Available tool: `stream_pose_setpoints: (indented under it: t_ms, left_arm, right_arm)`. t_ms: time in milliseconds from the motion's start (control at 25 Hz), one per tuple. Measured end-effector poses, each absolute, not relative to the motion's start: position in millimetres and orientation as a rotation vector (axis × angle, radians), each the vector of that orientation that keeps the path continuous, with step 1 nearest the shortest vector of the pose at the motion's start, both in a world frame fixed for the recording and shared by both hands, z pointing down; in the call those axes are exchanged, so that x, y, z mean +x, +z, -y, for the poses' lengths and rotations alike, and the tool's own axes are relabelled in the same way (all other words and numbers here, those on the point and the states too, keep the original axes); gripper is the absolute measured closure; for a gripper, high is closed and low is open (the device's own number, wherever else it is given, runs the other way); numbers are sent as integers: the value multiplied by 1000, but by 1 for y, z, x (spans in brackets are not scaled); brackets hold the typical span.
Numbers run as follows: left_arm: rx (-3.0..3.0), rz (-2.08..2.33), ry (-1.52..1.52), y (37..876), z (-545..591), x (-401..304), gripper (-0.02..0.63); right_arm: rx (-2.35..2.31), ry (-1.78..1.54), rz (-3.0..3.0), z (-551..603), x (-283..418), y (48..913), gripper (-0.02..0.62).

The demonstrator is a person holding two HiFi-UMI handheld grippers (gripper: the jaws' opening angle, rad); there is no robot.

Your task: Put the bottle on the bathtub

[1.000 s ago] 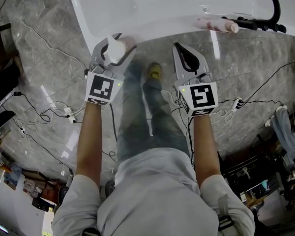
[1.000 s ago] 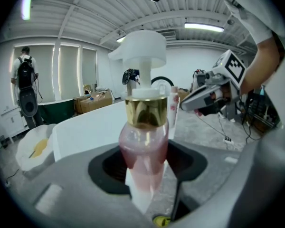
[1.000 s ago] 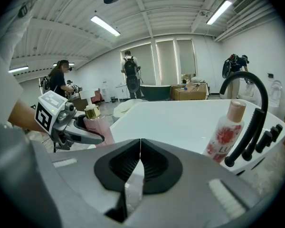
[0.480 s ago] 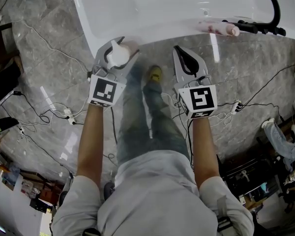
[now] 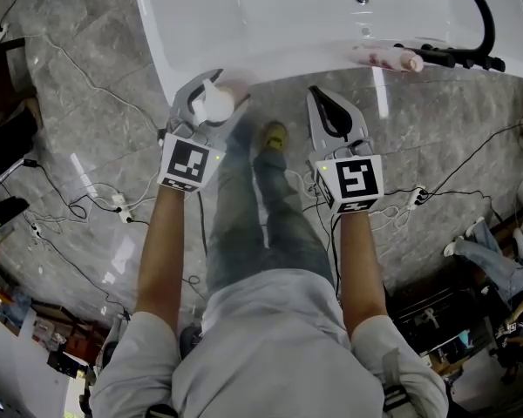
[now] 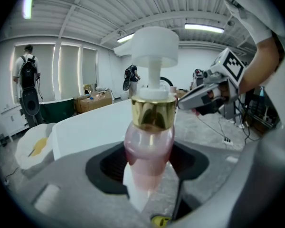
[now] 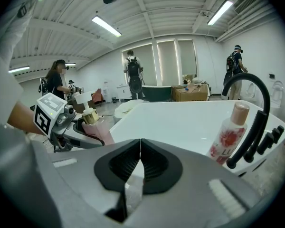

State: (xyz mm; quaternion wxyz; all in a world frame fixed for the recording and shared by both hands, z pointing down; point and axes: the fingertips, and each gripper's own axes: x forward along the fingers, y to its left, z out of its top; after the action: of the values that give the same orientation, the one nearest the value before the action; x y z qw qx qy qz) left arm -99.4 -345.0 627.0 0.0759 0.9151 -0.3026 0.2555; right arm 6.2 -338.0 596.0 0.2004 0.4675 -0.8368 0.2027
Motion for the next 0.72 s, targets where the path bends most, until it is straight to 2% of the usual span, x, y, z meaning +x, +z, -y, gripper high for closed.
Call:
stream_pose_setpoints:
  t_ms: [720]
  left_arm:
    - [2726,890,770,629,342,-95,330]
  right_arm:
    - [1310,566,2346,341,10,594,592]
